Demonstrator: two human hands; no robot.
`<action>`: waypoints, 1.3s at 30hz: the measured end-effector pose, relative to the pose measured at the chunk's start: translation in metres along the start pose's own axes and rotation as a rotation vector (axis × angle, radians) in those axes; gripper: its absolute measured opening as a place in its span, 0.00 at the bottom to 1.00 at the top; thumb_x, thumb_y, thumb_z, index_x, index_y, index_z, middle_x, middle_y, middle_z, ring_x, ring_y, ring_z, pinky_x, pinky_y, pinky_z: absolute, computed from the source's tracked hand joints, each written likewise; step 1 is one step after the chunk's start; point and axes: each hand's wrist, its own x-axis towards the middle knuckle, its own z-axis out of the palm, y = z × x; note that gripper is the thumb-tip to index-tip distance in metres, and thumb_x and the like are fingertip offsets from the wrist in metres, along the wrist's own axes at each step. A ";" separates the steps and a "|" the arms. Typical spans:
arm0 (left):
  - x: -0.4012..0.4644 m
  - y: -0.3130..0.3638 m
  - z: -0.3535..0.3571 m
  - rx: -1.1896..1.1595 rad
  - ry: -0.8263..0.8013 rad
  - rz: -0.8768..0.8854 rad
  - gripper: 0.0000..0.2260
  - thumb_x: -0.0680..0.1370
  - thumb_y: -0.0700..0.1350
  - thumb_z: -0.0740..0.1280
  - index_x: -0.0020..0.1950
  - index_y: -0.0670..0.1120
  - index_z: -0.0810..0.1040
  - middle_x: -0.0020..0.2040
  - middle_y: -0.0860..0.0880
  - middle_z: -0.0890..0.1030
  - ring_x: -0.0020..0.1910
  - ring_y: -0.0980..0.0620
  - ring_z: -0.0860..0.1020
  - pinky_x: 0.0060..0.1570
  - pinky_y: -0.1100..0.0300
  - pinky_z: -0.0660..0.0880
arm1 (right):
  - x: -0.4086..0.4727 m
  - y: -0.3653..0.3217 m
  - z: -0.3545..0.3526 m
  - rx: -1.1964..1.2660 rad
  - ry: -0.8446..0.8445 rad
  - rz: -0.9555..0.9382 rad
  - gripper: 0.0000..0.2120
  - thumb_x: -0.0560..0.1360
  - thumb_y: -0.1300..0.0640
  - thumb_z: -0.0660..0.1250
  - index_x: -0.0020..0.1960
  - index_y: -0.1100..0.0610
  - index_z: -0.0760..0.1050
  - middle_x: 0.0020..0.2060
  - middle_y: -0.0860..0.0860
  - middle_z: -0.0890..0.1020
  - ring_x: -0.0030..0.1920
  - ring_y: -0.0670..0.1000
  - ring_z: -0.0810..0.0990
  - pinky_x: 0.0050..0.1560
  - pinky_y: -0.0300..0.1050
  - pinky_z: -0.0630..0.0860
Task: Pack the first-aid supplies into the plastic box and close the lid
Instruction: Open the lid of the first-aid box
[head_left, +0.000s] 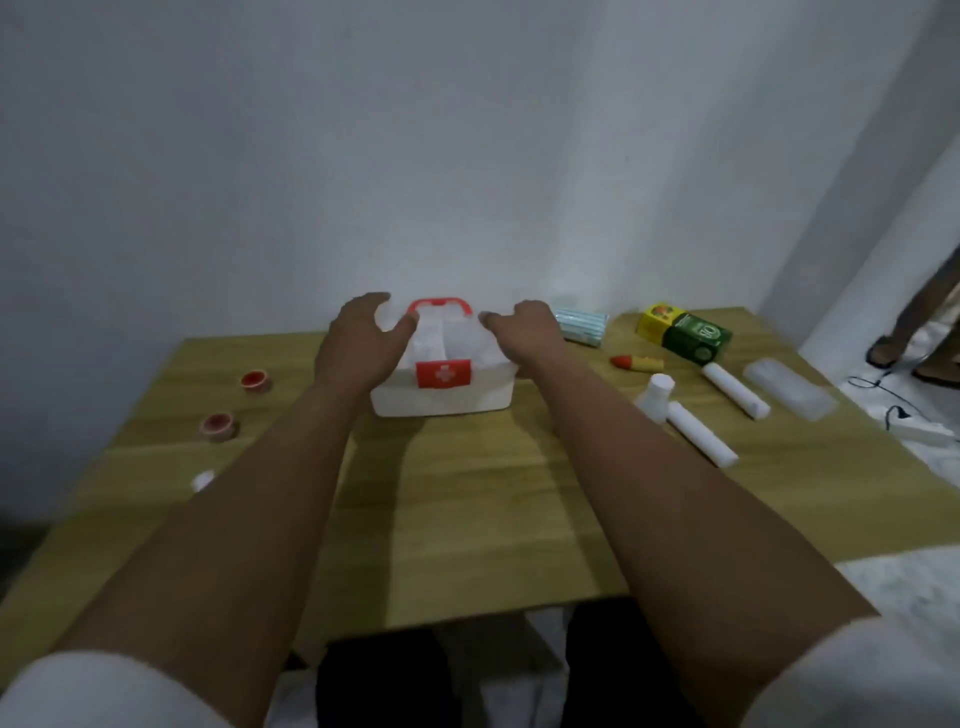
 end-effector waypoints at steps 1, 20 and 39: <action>-0.014 0.001 -0.005 0.001 -0.003 0.005 0.30 0.81 0.62 0.65 0.79 0.48 0.71 0.79 0.47 0.69 0.78 0.47 0.67 0.73 0.52 0.64 | -0.014 0.002 -0.001 -0.021 0.005 -0.007 0.31 0.80 0.46 0.68 0.72 0.69 0.70 0.67 0.63 0.78 0.68 0.64 0.77 0.64 0.52 0.76; -0.131 -0.033 -0.019 -0.183 -0.128 0.189 0.45 0.69 0.61 0.80 0.80 0.61 0.58 0.78 0.59 0.64 0.74 0.53 0.66 0.68 0.48 0.74 | -0.113 0.085 0.014 -0.698 0.238 -0.892 0.36 0.74 0.30 0.65 0.76 0.48 0.70 0.75 0.55 0.72 0.76 0.62 0.67 0.69 0.64 0.72; -0.127 -0.041 -0.002 -0.254 -0.031 0.054 0.65 0.59 0.63 0.85 0.84 0.63 0.44 0.82 0.53 0.60 0.78 0.47 0.61 0.72 0.42 0.67 | -0.079 0.000 -0.031 -0.015 -0.014 -0.742 0.11 0.78 0.51 0.73 0.56 0.55 0.87 0.49 0.49 0.87 0.51 0.44 0.83 0.55 0.37 0.75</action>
